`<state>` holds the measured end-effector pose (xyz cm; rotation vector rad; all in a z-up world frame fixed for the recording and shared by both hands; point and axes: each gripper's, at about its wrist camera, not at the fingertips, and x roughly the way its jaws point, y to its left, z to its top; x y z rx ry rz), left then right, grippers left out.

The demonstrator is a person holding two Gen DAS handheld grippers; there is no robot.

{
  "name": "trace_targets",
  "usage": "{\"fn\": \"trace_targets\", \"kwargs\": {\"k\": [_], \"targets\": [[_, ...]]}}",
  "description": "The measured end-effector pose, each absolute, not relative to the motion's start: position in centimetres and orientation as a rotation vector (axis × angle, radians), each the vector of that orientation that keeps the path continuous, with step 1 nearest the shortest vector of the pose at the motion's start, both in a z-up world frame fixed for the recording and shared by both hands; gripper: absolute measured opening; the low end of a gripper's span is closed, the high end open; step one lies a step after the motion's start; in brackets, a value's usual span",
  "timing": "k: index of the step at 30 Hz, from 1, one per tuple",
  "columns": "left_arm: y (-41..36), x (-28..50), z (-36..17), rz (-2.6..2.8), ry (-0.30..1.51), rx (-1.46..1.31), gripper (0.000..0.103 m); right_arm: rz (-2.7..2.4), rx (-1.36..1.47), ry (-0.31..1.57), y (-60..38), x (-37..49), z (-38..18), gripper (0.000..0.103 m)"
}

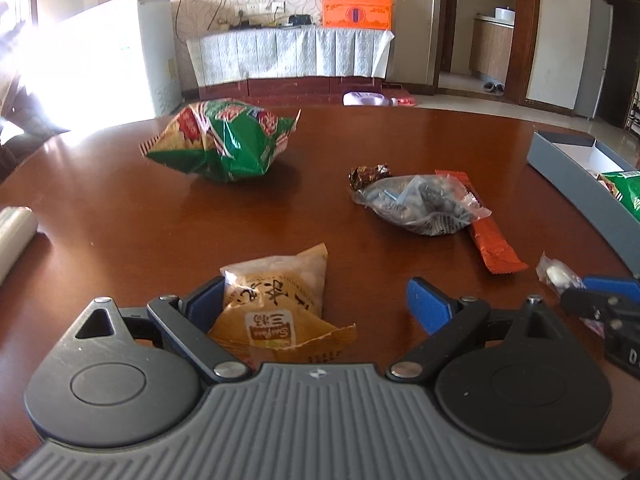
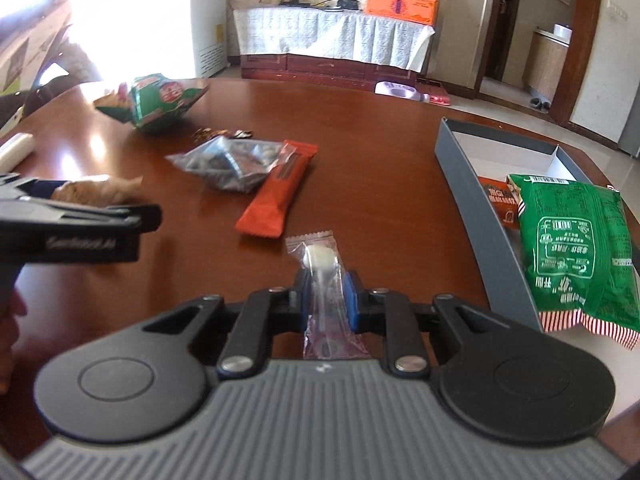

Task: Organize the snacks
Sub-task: 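Grasp the tan bread packet with the left gripper while the right grasps the clear-wrapped candy, then carry the tan packet in the left tool while the right tool carries the candy to the box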

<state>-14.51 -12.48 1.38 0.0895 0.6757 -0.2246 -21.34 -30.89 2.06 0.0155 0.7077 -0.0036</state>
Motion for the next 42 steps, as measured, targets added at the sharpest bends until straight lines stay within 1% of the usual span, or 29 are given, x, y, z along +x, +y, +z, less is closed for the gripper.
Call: {"fn": "trace_targets", "kwargs": {"k": [4, 5, 8, 9, 11, 12, 13, 29, 42], "targets": [[-12.5, -14.3, 1.0, -0.228, 0.69, 0.087, 0.095, 0.011, 0.014, 0.714, -30.8, -21.3, 2.3, 0.021], [-12.5, -14.2, 1.0, -0.233, 0.697, 0.089, 0.093, 0.016, 0.017, 0.715, -30.9, -21.3, 2.3, 0.021], [-12.6, -14.5, 1.0, -0.233, 0.68, 0.093, 0.071, 0.023, 0.013, 0.717, -30.8, -21.3, 2.3, 0.021], [-12.6, -14.7, 1.0, -0.237, 0.674, 0.093, 0.067, 0.024, 0.015, 0.718, -30.8, -21.3, 2.3, 0.021], [-12.7, -14.6, 1.0, -0.239, 0.668, 0.093, 0.064, 0.025, 0.019, 0.718, -30.8, -21.3, 2.3, 0.021], [-12.7, -14.7, 1.0, -0.235, 0.665, 0.091, 0.056, 0.025, 0.019, 0.717, -30.8, -21.3, 2.3, 0.021], [-12.5, -14.7, 1.0, -0.24, 0.663, 0.081, 0.051, 0.025, 0.017, 0.718, -30.8, -21.3, 2.3, 0.021], [-12.7, -15.1, 1.5, -0.223, 0.63, 0.094, 0.048, 0.052, -0.001, 0.687, -30.4, -21.9, 3.4, 0.021], [-13.5, -15.7, 3.3, -0.224, 0.588, 0.098, 0.048, 0.064, 0.014, 0.641, -30.9, -22.7, 5.1, 0.021]]}}
